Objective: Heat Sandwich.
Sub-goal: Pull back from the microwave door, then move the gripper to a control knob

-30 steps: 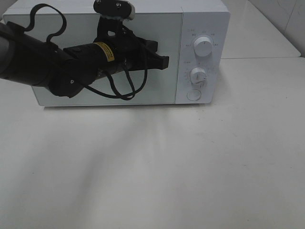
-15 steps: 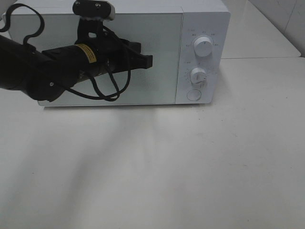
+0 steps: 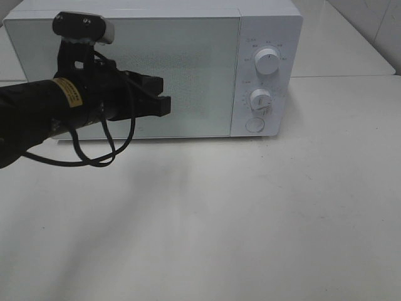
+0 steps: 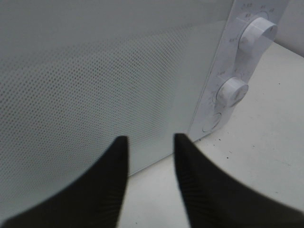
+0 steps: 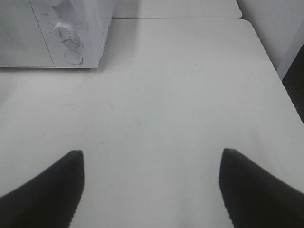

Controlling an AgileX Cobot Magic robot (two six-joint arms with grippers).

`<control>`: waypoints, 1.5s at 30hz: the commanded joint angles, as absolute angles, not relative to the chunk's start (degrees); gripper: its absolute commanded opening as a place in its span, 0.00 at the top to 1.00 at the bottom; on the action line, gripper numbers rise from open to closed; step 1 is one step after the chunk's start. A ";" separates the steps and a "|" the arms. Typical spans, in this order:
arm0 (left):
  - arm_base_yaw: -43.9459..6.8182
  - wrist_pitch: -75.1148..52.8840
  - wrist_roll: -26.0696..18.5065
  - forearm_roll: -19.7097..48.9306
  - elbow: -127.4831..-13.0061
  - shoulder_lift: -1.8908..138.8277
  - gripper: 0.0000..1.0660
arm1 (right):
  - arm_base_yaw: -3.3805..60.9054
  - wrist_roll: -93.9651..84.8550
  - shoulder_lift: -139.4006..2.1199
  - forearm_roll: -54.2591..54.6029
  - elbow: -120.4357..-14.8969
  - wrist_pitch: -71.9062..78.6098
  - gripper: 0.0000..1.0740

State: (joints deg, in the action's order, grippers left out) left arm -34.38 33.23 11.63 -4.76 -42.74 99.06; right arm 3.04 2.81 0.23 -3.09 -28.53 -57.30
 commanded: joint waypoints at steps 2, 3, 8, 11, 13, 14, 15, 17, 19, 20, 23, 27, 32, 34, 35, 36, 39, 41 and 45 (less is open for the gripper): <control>-34.43 34.15 13.81 -4.64 -39.53 96.20 0.07 | 2.64 2.18 1.89 -3.15 -28.48 -57.07 0.30; -34.43 33.75 14.50 -4.64 -39.02 95.86 0.05 | 2.64 2.18 1.89 -3.15 -28.48 -57.07 0.30; -34.43 33.35 16.56 -6.30 -35.35 93.56 0.08 | 2.64 2.18 1.89 -3.15 -28.48 -57.07 0.30; -34.43 32.37 16.50 -7.22 -34.61 92.48 0.08 | 2.64 2.18 1.89 -3.15 -28.48 -57.07 0.30; -34.38 24.47 16.50 -7.22 -35.47 90.53 0.08 | 2.64 2.18 1.89 -3.15 -28.48 -57.07 0.30; -34.09 16.73 16.39 -7.22 -36.90 89.73 0.08 | 2.64 2.18 1.89 -3.15 -28.48 -57.07 0.30; -34.09 16.73 16.39 -7.22 -36.90 89.73 0.08 | 2.64 2.18 1.89 -3.15 -28.48 -57.07 0.30; -33.92 9.63 16.33 -7.28 -38.73 89.15 0.08 | 2.64 2.18 1.89 -3.15 -28.48 -57.07 0.30; -33.92 0.29 16.33 -8.48 -41.94 88.52 0.08 | 2.64 2.18 1.89 -3.15 -28.48 -57.07 0.30; -33.92 0.29 16.33 -8.48 -41.94 88.52 0.08 | 2.64 2.18 1.89 -3.15 -28.48 -57.07 0.30; -33.92 -16.84 16.33 -10.14 -47.15 88.58 0.08 | 2.64 2.23 1.89 -3.15 -28.48 -57.07 0.30; -33.92 -28.13 16.27 -10.89 -50.48 88.58 0.08 | 2.64 2.23 1.89 -3.15 -28.48 -57.07 0.30; -33.92 -43.66 16.33 -10.77 -53.97 88.29 0.08 | 2.64 2.23 1.89 -3.15 -28.48 -57.07 0.30; -33.92 -45.72 16.56 -10.31 -53.97 88.01 0.08 | 2.64 2.23 1.89 -3.15 -28.48 -57.07 0.30; -33.92 -45.72 16.56 -10.31 -53.97 88.01 0.08 | 2.64 2.23 1.89 -3.15 -28.48 -57.07 0.30; -33.92 -46.47 16.50 -10.03 -53.97 87.89 0.08 | 2.64 2.23 1.89 -3.15 -28.48 -57.07 0.30; -33.63 -48.53 16.16 -10.03 -54.09 86.57 0.08 | 2.64 2.18 1.89 -3.15 -28.48 -57.07 0.30; -32.43 -49.79 16.10 -8.88 -54.14 85.54 0.08 | 2.64 2.18 1.89 -3.15 -28.48 -57.07 0.30; -27.50 -51.39 14.15 -5.39 -54.14 82.28 0.08 | 2.64 2.18 1.89 -3.15 -28.48 -57.07 0.30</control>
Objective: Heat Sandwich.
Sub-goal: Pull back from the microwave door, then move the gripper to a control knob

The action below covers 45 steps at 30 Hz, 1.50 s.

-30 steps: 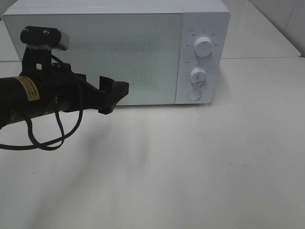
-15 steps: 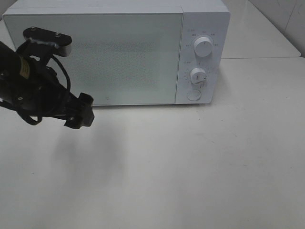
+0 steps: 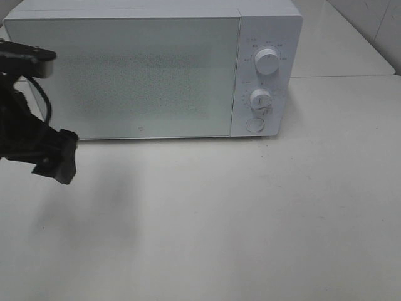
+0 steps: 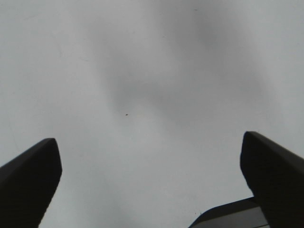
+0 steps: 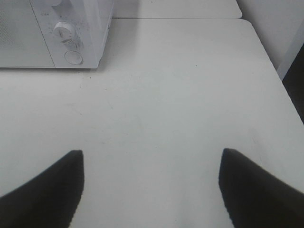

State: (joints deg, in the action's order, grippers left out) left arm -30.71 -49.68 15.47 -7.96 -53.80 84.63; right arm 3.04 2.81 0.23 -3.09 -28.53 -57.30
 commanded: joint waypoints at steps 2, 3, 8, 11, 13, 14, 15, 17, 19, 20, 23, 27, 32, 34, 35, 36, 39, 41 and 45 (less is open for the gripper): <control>-22.40 -53.17 10.66 -1.49 -54.14 79.70 0.08 | 2.64 2.18 1.89 -3.15 -28.48 -57.07 0.30; -20.40 -53.86 9.45 0.00 -54.14 78.84 0.08 | 2.64 2.18 1.89 -3.15 -28.48 -57.07 0.30; -11.17 -57.18 5.04 3.72 -54.14 75.29 0.08 | 2.64 2.23 1.89 -3.15 -28.48 -57.07 0.30; -6.70 -58.33 3.15 4.13 -53.97 73.51 0.08 | 2.64 2.23 1.89 -3.15 -28.48 -57.07 0.30; -4.30 -58.56 2.35 4.35 -53.34 72.02 0.08 | 2.64 2.23 1.89 -3.15 -28.48 -57.07 0.30; -4.30 -58.56 2.35 4.35 -53.34 72.02 0.08 | 2.64 2.23 1.89 -3.15 -28.48 -57.07 0.30; -3.32 -58.50 2.35 4.47 -52.88 71.39 0.08 | 2.64 2.23 1.89 -3.15 -28.48 -57.07 0.30; -0.57 -57.87 2.35 5.44 -50.36 68.98 0.08 | 2.64 2.23 1.89 -3.15 -28.48 -57.07 0.30; -0.34 -57.64 2.06 5.44 -49.22 68.01 0.08 | 2.64 2.23 1.89 -3.15 -28.48 -57.07 0.30; -0.29 -57.58 1.55 5.27 -48.30 67.21 0.08 | 2.64 2.23 1.89 -3.15 -28.48 -57.07 0.30; -0.29 -57.52 0.63 5.27 -44.06 63.25 0.08 | 2.64 2.23 1.89 -3.15 -28.48 -57.07 0.30; -0.29 -57.58 0.63 5.27 -40.62 59.76 0.08 | 2.64 2.18 1.89 -3.15 -28.48 -57.07 0.30; -0.29 -57.18 0.00 5.27 -37.47 54.60 0.08 | 2.64 2.18 1.89 -3.15 -28.48 -57.07 0.30; -0.29 -57.18 -0.74 5.39 -36.90 53.40 0.08 | 2.64 2.18 1.89 -3.15 -28.48 -57.07 0.30; -0.29 -56.55 -2.58 5.84 -35.87 51.11 0.08 | 2.64 2.18 1.89 -3.15 -28.48 -57.07 0.30; -0.29 -55.86 -3.32 6.19 -35.12 49.79 0.08 | 2.64 2.18 1.89 -3.15 -28.48 -57.07 0.30; -0.29 -54.26 -4.87 7.22 -33.00 45.61 0.08 | 2.64 2.18 1.89 -3.15 -28.48 -57.07 0.30; -0.29 -53.63 -5.39 7.56 -31.34 42.40 0.08 | 2.64 2.18 1.89 -3.15 -28.48 -57.07 0.30; -0.29 -52.14 -5.39 7.79 -30.54 36.61 0.08 | 2.64 2.23 1.89 -3.15 -28.48 -57.07 0.30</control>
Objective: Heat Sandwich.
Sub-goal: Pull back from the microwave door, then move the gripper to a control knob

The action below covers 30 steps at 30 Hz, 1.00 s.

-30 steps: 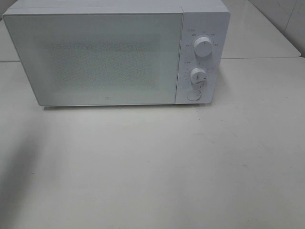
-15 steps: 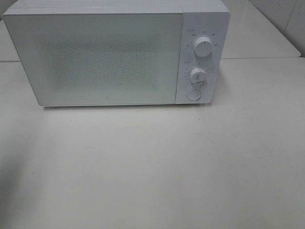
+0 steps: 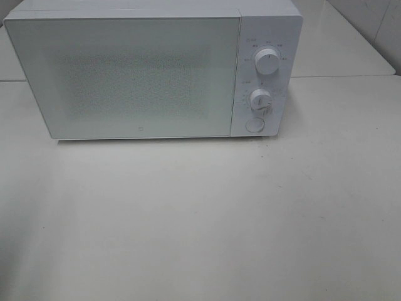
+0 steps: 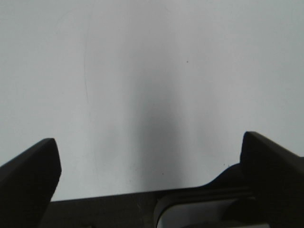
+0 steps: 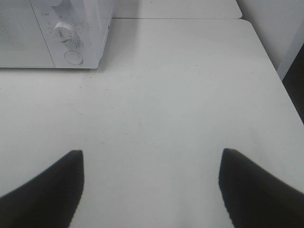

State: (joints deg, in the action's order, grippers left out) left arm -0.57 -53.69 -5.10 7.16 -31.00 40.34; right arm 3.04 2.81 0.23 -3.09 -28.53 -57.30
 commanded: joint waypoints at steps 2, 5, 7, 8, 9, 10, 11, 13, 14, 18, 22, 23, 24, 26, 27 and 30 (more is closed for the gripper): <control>-0.29 -52.60 -5.39 7.91 -30.54 32.54 0.08 | 2.64 2.23 1.89 -3.15 -28.48 -57.07 0.30; -0.29 -53.06 -5.39 8.37 -30.65 30.14 0.08 | 2.64 2.23 1.89 -3.15 -28.48 -57.07 0.30; -0.29 -55.35 -5.39 8.48 -31.17 26.13 0.08 | 2.64 2.23 1.89 -3.15 -28.48 -57.07 0.30; -0.29 -55.35 -5.39 8.48 -31.17 26.13 0.08 | 2.64 2.23 1.89 -3.15 -28.48 -57.07 0.30; -0.29 -56.61 -5.39 8.42 -31.34 24.81 0.08 | 2.64 2.23 1.89 -3.15 -28.48 -57.07 0.30; -0.29 -58.27 -5.50 8.19 -31.34 23.43 0.08 | 2.64 2.23 1.89 -3.15 -28.48 -57.07 0.30; -0.29 -59.64 -5.61 8.08 -30.94 22.06 0.08 | 2.64 2.23 1.89 -3.15 -28.48 -57.07 0.30; -0.29 -61.36 -5.61 7.96 -29.85 19.60 0.08 | 2.64 2.23 1.89 -3.15 -28.48 -57.07 0.30; -0.29 -61.54 -5.50 7.96 -29.56 18.45 0.08 | 2.64 2.18 1.89 -3.15 -28.48 -57.07 0.30; -0.29 -61.54 -5.56 7.91 -29.74 13.06 0.08 | 2.64 2.18 1.89 -3.15 -28.48 -57.07 0.30; -0.29 -61.54 -5.56 7.91 -29.74 7.85 0.08 | 2.64 2.18 1.89 -3.15 -28.48 -57.07 0.30; -0.29 -61.54 -5.56 7.91 -29.74 7.85 0.08 | 2.64 2.18 1.89 -3.15 -28.48 -57.07 0.30; -0.29 -61.48 -5.56 7.91 -29.74 7.10 0.08 | 2.64 2.18 1.89 -3.15 -28.48 -57.07 0.30; -0.29 -61.48 -5.56 7.91 -29.74 4.81 0.08 | 2.64 2.18 1.89 -3.15 -28.48 -57.07 0.30; -0.29 -61.48 -5.56 7.91 -29.74 4.18 0.08 | 2.64 2.18 1.89 -3.15 -28.48 -57.07 0.30; -0.29 -61.48 -5.56 7.91 -29.74 3.15 0.08 | 2.64 2.23 1.89 -3.15 -28.48 -57.07 0.30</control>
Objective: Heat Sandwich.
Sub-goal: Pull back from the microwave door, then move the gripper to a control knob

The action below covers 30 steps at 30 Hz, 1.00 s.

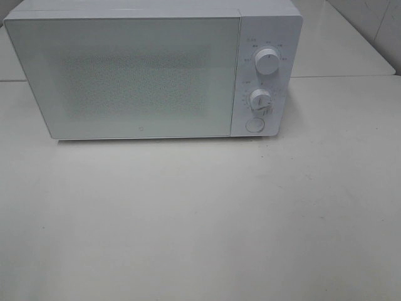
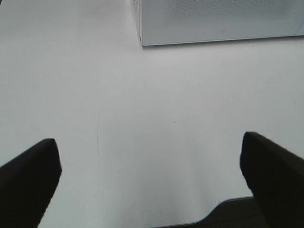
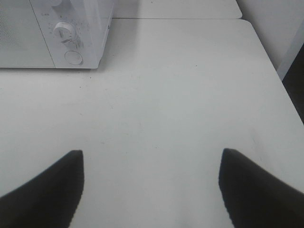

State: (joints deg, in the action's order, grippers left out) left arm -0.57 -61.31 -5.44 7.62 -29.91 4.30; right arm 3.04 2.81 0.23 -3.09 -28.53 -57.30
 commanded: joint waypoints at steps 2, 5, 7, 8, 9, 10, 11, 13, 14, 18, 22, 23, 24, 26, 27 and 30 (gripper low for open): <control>-0.29 -61.48 -5.56 7.91 -29.74 1.26 0.08 | 2.64 2.23 1.89 -3.15 -28.48 -57.07 0.30; -0.29 -61.48 -5.56 7.91 -29.74 -1.66 0.08 | 2.64 2.23 1.89 -3.15 -28.48 -57.07 0.30; -0.29 -61.48 -5.56 7.91 -29.74 -1.89 0.08 | 2.64 2.23 1.89 -3.15 -28.48 -57.07 0.30; -0.29 -61.48 -5.56 7.91 -29.74 -1.60 0.08 | 2.64 2.23 1.89 -3.15 -28.48 -57.07 0.30; -0.29 -61.48 -5.50 7.91 -29.74 -1.66 0.08 | 2.64 2.23 1.89 -3.15 -28.48 -57.07 0.30; -0.29 -61.48 -5.50 7.91 -29.74 -1.66 0.08 | 2.64 2.23 1.83 -3.15 -28.48 -57.07 0.30; -0.29 -61.48 -5.50 7.91 -29.74 -1.66 0.08 | 2.64 2.23 1.83 -3.15 -28.48 -57.07 0.30; -0.29 -61.48 -5.50 7.91 -29.74 -1.66 0.08 | 2.64 2.23 1.83 -3.15 -28.48 -57.07 0.30; -0.29 -61.48 -5.50 8.08 -29.74 -1.66 0.08 | 2.64 2.23 1.83 -3.15 -28.48 -57.07 0.30; -0.29 -61.48 -5.50 8.08 -29.74 -1.60 0.08 | 2.64 2.18 1.83 -3.15 -28.48 -57.07 0.30; -0.29 -61.48 -5.50 8.08 -29.74 -1.60 0.08 | 2.64 2.18 1.83 -3.15 -28.48 -57.07 0.30; -0.29 -61.48 -5.50 8.08 -29.74 -1.60 0.08 | 2.64 2.18 1.83 -3.15 -28.48 -57.07 0.30; -0.29 -61.48 -5.50 8.08 -29.74 -1.60 0.08 | 2.64 2.18 1.83 -3.15 -28.48 -57.07 0.30; -0.29 -61.48 -5.50 8.08 -29.74 -1.60 0.08 | 2.64 2.18 1.83 -3.15 -28.48 -57.07 0.30; -0.29 -61.48 -5.50 8.08 -29.74 -1.60 0.08 | 2.64 2.18 1.83 -3.15 -28.48 -57.07 0.30; -0.29 -61.48 -5.50 8.08 -29.74 -1.60 0.08 | 2.64 2.18 1.83 -3.15 -28.48 -57.07 0.30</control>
State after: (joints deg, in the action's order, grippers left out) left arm -0.57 -61.31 -5.44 7.62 -29.79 -0.23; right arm 3.04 2.81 0.23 -3.09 -28.53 -57.30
